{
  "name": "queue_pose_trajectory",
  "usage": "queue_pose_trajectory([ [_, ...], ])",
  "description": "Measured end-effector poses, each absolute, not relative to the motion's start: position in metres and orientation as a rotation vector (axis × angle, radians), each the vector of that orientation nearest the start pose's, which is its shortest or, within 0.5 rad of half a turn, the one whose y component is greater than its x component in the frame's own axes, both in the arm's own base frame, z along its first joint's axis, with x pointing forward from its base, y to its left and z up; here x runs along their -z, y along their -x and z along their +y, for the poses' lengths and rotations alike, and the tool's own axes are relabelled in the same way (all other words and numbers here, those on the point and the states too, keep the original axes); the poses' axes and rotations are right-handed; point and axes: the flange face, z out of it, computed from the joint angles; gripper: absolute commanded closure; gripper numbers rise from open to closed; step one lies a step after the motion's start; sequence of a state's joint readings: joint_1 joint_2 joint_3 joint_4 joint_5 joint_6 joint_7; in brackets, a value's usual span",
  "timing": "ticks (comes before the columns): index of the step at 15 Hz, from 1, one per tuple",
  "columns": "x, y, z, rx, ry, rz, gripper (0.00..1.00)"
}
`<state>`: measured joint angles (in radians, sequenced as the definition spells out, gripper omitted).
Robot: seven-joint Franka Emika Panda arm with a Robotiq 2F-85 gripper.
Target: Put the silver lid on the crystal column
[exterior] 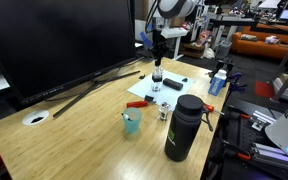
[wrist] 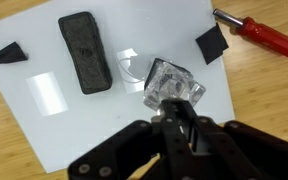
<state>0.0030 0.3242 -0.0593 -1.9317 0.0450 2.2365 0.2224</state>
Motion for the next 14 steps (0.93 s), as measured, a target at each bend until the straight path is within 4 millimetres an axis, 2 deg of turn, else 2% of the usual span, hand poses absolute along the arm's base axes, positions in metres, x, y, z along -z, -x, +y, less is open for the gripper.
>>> queue_pose_trajectory([
  [14, -0.323, -0.6141, -0.0296, -0.033, 3.09, 0.468, 0.97],
])
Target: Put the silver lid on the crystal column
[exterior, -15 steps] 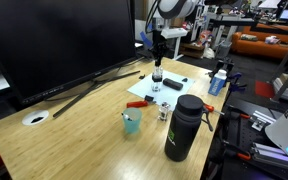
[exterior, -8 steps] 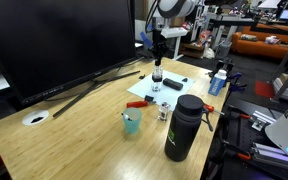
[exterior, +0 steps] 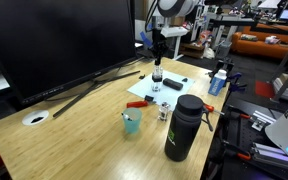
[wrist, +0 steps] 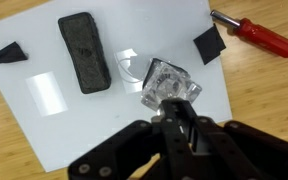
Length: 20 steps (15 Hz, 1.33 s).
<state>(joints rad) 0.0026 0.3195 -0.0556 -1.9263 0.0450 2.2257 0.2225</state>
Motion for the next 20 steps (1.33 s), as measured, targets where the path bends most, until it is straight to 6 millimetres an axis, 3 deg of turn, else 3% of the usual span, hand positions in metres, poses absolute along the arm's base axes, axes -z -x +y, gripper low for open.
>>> queue_pose_trajectory([
  [20, -0.3136, -0.6092, -0.0277, -0.113, 3.093, 0.465, 0.97],
])
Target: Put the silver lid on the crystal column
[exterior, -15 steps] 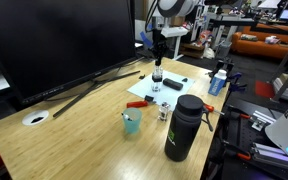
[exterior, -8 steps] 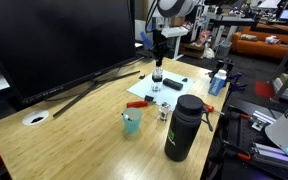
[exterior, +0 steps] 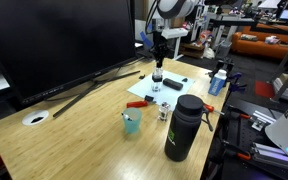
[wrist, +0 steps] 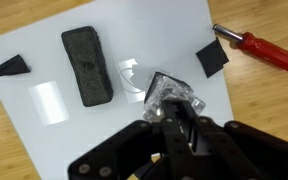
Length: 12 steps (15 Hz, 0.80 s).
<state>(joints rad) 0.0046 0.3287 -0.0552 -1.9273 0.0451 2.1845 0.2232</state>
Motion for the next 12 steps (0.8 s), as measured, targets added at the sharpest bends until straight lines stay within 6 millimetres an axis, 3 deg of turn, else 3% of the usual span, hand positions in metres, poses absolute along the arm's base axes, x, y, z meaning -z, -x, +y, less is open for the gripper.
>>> queue_pose_trajectory([
  [3, -0.3136, -0.6091, -0.0277, -0.114, 3.093, 0.466, 0.93],
  [4, -0.3136, -0.6091, -0.0277, -0.114, 3.093, 0.466, 0.63],
  [5, -0.3136, -0.6091, -0.0277, -0.114, 3.093, 0.466, 0.62],
  [8, -0.3103, -0.6083, -0.0268, -0.134, 3.075, 0.481, 0.42],
  [9, -0.3104, -0.6083, -0.0262, -0.136, 3.068, 0.485, 0.6],
  [12, -0.3105, -0.6084, -0.0255, -0.137, 3.056, 0.493, 0.42],
])
